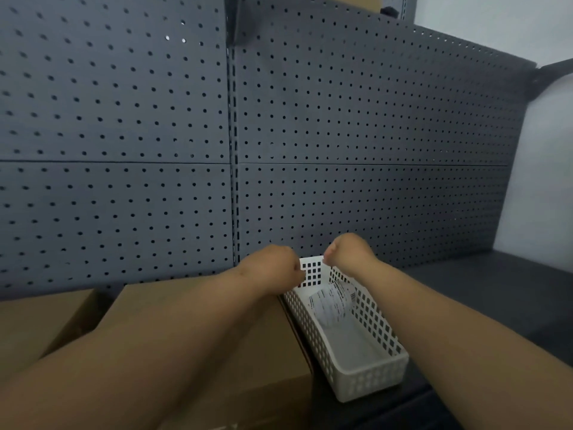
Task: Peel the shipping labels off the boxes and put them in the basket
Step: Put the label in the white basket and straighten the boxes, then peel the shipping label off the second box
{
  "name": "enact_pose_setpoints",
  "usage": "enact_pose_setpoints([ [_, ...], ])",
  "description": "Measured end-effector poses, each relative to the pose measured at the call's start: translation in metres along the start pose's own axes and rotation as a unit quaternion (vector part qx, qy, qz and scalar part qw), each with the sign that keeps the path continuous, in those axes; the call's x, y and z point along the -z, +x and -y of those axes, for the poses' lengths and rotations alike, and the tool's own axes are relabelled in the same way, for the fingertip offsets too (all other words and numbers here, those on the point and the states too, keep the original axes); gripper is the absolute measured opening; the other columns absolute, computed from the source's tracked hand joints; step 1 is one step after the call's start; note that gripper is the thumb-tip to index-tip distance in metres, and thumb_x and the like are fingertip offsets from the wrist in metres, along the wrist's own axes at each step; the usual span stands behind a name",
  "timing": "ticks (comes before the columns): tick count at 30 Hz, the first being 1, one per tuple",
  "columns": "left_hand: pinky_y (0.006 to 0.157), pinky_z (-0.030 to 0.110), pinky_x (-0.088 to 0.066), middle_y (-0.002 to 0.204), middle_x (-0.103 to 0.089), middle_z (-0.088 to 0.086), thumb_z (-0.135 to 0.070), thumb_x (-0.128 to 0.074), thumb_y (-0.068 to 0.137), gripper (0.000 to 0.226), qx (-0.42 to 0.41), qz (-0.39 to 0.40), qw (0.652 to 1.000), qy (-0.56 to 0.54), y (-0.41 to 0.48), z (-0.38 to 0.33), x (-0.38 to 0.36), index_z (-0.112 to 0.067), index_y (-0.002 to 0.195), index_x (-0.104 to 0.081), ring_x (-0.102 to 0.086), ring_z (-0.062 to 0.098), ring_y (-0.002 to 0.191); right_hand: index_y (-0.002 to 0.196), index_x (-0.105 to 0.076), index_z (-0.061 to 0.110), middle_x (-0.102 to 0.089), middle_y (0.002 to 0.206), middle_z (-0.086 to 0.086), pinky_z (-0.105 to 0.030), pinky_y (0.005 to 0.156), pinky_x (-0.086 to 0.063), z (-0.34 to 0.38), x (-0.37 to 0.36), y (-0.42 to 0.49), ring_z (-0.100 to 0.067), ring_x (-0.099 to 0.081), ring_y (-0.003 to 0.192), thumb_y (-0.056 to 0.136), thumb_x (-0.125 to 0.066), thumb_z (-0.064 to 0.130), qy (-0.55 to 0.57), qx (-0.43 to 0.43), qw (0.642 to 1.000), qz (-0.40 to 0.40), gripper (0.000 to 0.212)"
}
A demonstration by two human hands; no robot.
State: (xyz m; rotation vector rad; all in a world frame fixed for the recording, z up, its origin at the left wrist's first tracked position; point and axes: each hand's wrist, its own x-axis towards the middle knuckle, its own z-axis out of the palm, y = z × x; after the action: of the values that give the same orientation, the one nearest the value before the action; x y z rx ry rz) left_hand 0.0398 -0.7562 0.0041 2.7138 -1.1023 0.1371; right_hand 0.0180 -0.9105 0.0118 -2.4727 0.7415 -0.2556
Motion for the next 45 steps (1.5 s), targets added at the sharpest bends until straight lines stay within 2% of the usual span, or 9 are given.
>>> enact_pose_setpoints([
  [9,0.058,0.030,-0.042,0.070,-0.056,0.005,-0.032,-0.044,0.094,0.032,0.052,-0.109,0.990,0.073,-0.055,0.039,0.040,-0.008,0.083,-0.063,-0.052,0.023,0.065,0.097,-0.074,0.003,-0.069,0.117,-0.011,-0.039,0.098,-0.050,0.060,-0.002,-0.048,-0.029,-0.063,0.110,0.091,-0.060,0.013,0.081,0.169,0.979,-0.081,0.018],
  [13,0.063,0.032,-0.045,0.079,-0.061,0.008,-0.032,-0.045,0.093,0.027,0.113,-0.134,0.982,0.069,-0.099,0.081,0.059,-0.010,0.084,-0.058,-0.054,0.024,0.070,0.095,-0.073,0.002,-0.069,0.116,-0.012,-0.039,0.096,-0.050,0.104,-0.017,-0.082,-0.030,-0.062,0.110,0.092,-0.059,0.017,0.098,0.233,0.966,-0.042,0.021],
  [16,0.074,0.035,-0.052,0.098,-0.067,0.010,-0.034,-0.045,0.094,0.030,0.163,-0.149,0.973,0.065,-0.138,0.114,0.072,-0.011,0.105,-0.062,-0.060,0.025,0.087,0.102,-0.072,0.002,-0.068,0.119,-0.013,-0.037,0.097,-0.049,0.139,-0.035,-0.106,-0.029,-0.061,0.112,0.091,-0.060,0.019,0.090,0.257,0.962,0.005,0.023],
  [20,0.067,0.031,-0.047,0.093,-0.066,0.010,-0.031,-0.045,0.095,0.030,0.206,-0.157,0.963,0.075,-0.193,0.156,0.089,-0.009,0.105,-0.063,-0.058,0.024,0.081,0.112,-0.068,-0.004,-0.072,0.102,-0.018,-0.040,0.094,-0.052,0.185,-0.065,-0.138,-0.033,-0.067,0.092,0.091,-0.060,0.022,0.069,0.279,0.956,0.050,0.033],
  [23,0.060,0.031,-0.043,0.089,-0.065,0.012,-0.032,-0.044,0.095,0.030,0.231,-0.147,0.957,0.091,-0.236,0.189,0.102,-0.009,0.101,-0.061,-0.056,0.025,0.073,0.113,-0.068,-0.003,-0.066,0.123,-0.019,-0.043,0.099,-0.050,0.222,-0.093,-0.164,-0.033,-0.062,0.113,0.090,-0.062,0.023,0.061,0.295,0.951,0.064,0.035],
  [28,0.068,0.036,-0.050,0.092,-0.066,0.010,-0.032,-0.044,0.094,0.026,0.253,-0.145,0.950,0.115,-0.306,0.247,0.119,-0.012,0.095,-0.060,-0.061,0.026,0.082,0.113,-0.068,0.001,-0.065,0.125,-0.015,-0.040,0.101,-0.048,0.284,-0.139,-0.214,-0.030,-0.061,0.117,0.090,-0.062,0.025,0.030,0.304,0.948,0.087,0.034],
  [36,0.072,0.036,-0.054,0.097,-0.069,0.007,-0.035,-0.044,0.094,0.030,0.207,-0.118,0.962,0.132,-0.391,0.305,0.137,-0.013,0.100,-0.064,-0.062,0.022,0.082,0.115,-0.068,0.004,-0.066,0.125,-0.012,-0.038,0.099,-0.050,0.343,-0.208,-0.271,-0.028,-0.063,0.113,0.090,-0.063,0.029,-0.011,0.278,0.957,0.085,0.036],
  [41,0.074,0.029,-0.051,0.102,-0.067,-0.005,-0.038,-0.045,0.094,0.028,0.124,-0.073,0.977,0.155,-0.421,0.316,0.135,-0.022,0.104,-0.065,-0.061,0.013,0.088,0.108,-0.070,0.009,-0.069,0.111,-0.008,-0.029,0.081,-0.050,0.352,-0.233,-0.283,-0.026,-0.065,0.097,0.088,-0.062,0.029,-0.053,0.243,0.967,0.063,0.029],
  [45,0.079,0.024,-0.049,0.103,-0.065,-0.012,-0.041,-0.050,0.091,0.025,0.046,-0.065,0.984,0.157,-0.432,0.322,0.133,-0.028,0.104,-0.067,-0.059,0.005,0.087,0.107,-0.069,0.007,-0.069,0.108,-0.009,-0.031,0.082,-0.052,0.358,-0.243,-0.281,-0.026,-0.065,0.096,0.088,-0.063,0.030,-0.088,0.227,0.968,0.067,0.030],
])
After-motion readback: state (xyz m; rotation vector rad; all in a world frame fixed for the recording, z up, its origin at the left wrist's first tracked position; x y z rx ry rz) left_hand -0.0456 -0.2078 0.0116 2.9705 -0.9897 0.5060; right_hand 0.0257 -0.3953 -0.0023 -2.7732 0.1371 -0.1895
